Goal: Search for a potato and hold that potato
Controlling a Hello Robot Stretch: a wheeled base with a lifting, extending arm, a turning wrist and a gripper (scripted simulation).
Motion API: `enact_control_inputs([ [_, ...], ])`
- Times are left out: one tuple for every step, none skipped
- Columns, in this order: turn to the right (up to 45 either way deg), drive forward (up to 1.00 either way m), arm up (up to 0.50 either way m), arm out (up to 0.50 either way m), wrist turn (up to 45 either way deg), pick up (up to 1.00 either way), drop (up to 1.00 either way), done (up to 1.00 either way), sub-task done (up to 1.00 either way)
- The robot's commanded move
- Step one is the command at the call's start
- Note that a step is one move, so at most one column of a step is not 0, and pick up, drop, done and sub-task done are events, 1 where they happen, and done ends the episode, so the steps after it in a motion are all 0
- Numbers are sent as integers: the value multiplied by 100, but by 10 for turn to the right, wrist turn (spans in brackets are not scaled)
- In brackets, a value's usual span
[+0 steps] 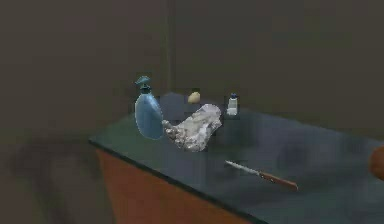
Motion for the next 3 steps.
enact_control_inputs([
  [-450, 0, 0, 0, 0, 0, 0, 0, 0],
  [-450, 0, 0, 0, 0, 0, 0, 0, 0],
  [-450, 0, 0, 0, 0, 0, 0, 0, 0],
])
